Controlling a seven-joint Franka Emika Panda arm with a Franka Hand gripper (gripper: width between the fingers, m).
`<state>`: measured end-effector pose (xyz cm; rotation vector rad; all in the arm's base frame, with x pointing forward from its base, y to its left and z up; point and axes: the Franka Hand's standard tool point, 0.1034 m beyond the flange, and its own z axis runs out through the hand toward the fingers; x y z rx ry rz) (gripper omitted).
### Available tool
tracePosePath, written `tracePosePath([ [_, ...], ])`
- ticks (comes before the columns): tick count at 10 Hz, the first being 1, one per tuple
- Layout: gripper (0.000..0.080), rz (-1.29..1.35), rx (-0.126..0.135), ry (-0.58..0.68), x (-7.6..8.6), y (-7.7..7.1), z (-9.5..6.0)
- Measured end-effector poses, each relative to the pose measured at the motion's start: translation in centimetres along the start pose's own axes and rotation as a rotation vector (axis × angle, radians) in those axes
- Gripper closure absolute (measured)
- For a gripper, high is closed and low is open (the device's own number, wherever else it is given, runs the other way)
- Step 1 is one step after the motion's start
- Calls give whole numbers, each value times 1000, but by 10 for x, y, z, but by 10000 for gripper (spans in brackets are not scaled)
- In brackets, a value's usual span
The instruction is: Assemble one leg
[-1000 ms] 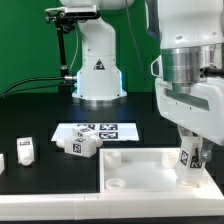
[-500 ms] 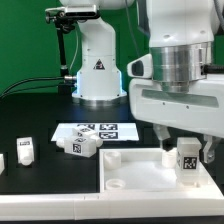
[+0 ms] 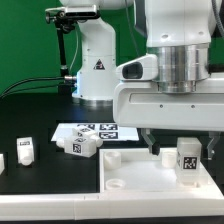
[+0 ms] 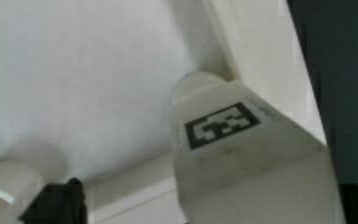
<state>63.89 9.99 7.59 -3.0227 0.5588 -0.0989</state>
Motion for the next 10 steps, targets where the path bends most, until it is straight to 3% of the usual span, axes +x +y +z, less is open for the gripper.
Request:
tracePosePath([
  [1,150,-291,-62,9,-6,-9,1],
  [3,150,-307,-63,10,-6,-9,1],
  [4,263,-291,-64,10,-6,-9,1],
  [5,263,-280,-63,10,-6,-9,2],
  [6,446,-185,-61,12,-6,-10,2],
  [7,446,-130,-60,13,-6,-10,2],
  [8,515,-44,-58,15,-7,-10,2],
  [10,515,179,-49,27,-6,-10,3],
])
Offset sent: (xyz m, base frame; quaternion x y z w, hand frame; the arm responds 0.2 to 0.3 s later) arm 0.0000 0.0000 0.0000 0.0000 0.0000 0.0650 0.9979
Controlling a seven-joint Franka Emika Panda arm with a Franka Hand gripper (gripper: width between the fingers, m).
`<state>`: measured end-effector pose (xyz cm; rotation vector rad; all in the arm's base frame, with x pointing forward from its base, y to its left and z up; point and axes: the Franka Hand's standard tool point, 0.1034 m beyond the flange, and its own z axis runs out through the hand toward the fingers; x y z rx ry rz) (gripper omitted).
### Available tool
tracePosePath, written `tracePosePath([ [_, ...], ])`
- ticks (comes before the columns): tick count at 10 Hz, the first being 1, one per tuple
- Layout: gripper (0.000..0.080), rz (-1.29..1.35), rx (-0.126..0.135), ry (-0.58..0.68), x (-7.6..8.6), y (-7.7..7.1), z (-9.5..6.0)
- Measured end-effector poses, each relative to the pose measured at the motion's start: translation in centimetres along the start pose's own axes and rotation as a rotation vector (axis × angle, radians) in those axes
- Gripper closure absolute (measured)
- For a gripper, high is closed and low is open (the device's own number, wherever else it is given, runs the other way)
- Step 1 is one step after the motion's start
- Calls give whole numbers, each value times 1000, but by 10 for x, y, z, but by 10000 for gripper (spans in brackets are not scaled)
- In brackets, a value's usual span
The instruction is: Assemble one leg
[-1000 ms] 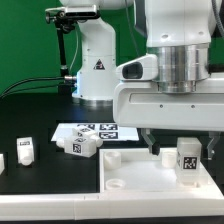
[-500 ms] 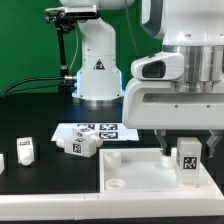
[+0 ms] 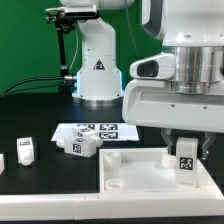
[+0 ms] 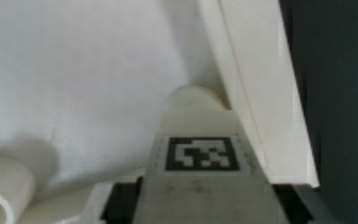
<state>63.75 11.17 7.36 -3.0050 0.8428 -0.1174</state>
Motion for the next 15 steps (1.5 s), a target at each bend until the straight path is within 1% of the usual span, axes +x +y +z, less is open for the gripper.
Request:
tracePosePath([
  [3,515,455,-8,-15,-2,-4,0],
  [4,515,620,11,-22,-3,-4,1],
  [5,515,751,35,-30,-2,-4,2],
  [6,515,818,47,-35,-2,-3,2],
  [7,515,825,46,-34,-2,-3,2],
  [8,440,763,44,-33,-2,-3,2],
  [9,440,618,28,-31,-4,-4,1],
  [10,257,397,24,-25,1,-4,-1],
  [11,183,193,21,-28,5,-4,-3],
  [12,156,88,12,-36,4,-6,-4],
  [15,152,-104,16,-31,5,-4,-3],
])
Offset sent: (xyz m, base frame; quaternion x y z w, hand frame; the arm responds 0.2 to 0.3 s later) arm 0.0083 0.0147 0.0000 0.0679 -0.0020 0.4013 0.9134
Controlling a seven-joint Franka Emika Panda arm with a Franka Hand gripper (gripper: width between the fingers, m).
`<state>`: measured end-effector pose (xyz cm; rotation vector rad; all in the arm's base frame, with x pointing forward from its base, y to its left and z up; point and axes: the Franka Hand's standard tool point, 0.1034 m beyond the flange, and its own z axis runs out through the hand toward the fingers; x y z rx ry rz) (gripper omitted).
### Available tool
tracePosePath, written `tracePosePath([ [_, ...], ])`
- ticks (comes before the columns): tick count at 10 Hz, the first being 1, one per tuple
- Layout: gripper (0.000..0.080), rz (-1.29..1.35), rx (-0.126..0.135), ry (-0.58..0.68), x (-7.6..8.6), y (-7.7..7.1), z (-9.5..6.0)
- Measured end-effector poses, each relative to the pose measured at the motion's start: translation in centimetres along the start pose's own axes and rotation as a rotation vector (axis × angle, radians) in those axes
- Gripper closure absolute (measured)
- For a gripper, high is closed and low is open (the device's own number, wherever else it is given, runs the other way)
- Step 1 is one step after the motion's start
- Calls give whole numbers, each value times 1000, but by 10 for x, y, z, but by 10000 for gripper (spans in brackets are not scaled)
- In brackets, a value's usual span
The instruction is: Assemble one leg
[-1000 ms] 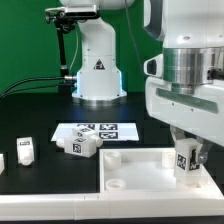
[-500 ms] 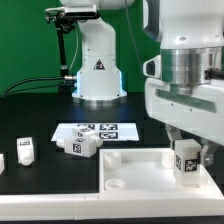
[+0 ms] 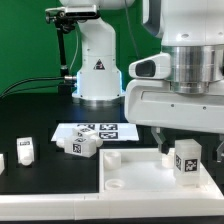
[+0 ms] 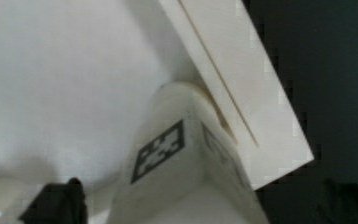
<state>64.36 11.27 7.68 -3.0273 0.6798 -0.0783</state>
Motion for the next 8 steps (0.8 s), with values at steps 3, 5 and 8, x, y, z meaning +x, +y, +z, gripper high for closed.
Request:
tracePosePath([
  [3,150,-440,-16,24,6,6,-2],
  [5,165,-384,-16,23,5,6,-1],
  [8,515,-237,-14,23,5,6,0],
])
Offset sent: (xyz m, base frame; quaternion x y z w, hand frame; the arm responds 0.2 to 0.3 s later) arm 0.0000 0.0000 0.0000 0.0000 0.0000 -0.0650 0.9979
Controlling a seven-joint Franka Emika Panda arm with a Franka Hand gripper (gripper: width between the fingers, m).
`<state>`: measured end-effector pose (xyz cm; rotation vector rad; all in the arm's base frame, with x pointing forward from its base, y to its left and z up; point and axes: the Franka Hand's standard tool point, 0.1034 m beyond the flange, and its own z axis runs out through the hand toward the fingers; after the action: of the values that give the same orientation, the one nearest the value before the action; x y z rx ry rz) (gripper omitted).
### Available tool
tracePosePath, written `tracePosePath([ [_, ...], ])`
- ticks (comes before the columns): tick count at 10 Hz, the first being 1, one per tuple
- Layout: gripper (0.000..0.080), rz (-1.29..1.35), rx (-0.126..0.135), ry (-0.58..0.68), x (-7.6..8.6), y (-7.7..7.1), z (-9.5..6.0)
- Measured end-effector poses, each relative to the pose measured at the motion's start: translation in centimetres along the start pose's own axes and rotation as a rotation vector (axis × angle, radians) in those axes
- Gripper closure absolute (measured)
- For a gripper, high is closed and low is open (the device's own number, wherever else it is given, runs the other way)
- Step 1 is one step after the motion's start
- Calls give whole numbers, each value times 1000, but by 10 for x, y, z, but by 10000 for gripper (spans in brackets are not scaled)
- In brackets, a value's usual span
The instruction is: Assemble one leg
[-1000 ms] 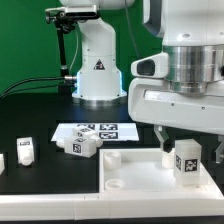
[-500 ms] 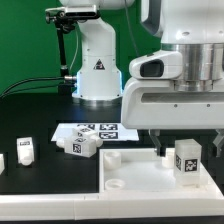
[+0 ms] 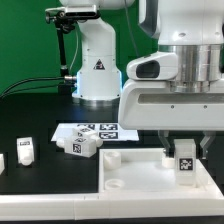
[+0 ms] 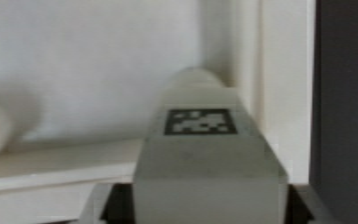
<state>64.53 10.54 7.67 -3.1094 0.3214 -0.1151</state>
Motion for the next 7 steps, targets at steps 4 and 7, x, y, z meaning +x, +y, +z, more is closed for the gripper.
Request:
tracePosePath([
  [4,514,405,-2,-3,-2,-4,1],
  [7,514,992,43,-41,-4,0,3],
])
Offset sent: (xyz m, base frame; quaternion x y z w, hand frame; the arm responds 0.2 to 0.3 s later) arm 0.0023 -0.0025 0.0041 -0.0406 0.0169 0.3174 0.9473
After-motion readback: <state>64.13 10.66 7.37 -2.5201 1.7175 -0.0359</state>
